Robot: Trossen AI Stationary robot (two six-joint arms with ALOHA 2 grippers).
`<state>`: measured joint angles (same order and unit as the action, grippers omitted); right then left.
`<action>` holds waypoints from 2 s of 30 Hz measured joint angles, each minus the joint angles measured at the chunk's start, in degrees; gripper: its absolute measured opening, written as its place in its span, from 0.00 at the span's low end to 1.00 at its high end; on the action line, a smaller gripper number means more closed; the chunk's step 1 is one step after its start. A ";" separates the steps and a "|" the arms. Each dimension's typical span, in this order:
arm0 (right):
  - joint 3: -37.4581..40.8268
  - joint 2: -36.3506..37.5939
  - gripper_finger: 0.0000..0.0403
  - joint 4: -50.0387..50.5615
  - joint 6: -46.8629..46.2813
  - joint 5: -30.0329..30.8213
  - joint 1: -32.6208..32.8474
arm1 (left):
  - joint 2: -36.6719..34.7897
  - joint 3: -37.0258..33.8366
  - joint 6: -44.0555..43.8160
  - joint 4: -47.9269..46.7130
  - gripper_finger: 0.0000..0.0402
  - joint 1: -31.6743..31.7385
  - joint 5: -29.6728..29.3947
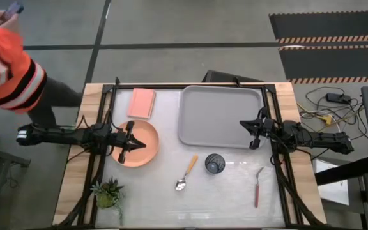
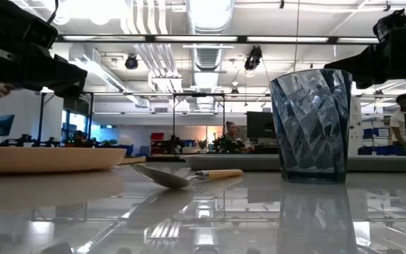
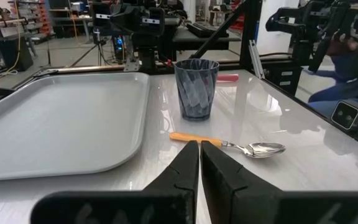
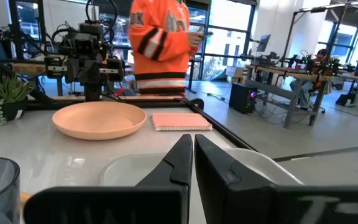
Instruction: Pick and place plate/cup/fork/spoon on tray
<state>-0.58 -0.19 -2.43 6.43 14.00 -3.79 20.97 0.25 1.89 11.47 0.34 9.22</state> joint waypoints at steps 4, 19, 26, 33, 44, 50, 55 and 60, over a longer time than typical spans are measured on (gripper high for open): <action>0.00 0.00 0.02 0.00 -0.02 0.00 0.01 | 0.00 0.00 0.00 0.00 0.00 0.00 -0.01; 0.04 -0.03 0.02 -3.05 -27.88 -0.69 0.02 | 0.76 0.00 -0.06 18.38 0.00 0.00 -0.10; 0.04 0.02 0.02 -3.56 -25.96 -0.39 0.02 | 0.73 -0.02 -0.08 38.70 0.00 0.00 -0.08; -2.03 0.05 0.02 -7.08 -18.98 -1.08 0.02 | 3.25 0.68 -0.58 52.76 0.00 0.00 0.13; -10.07 0.01 0.02 -8.77 -6.03 -14.51 0.03 | 16.36 16.50 -7.58 53.99 0.00 0.00 0.08; -10.43 0.02 0.02 -9.12 -1.81 -14.44 0.03 | 27.48 23.63 -11.10 53.56 0.00 0.00 -0.89; -10.57 0.02 0.02 -10.37 -0.89 -14.45 0.02 | 36.92 27.27 -19.16 50.24 0.00 0.02 -2.50; -11.37 0.02 0.02 -10.45 -2.66 -14.47 0.04 | 47.15 32.73 -26.04 42.15 0.00 -0.02 -5.09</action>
<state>-11.95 -0.16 -12.88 3.78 -0.47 -3.75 68.12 32.98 -24.15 53.62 0.32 4.14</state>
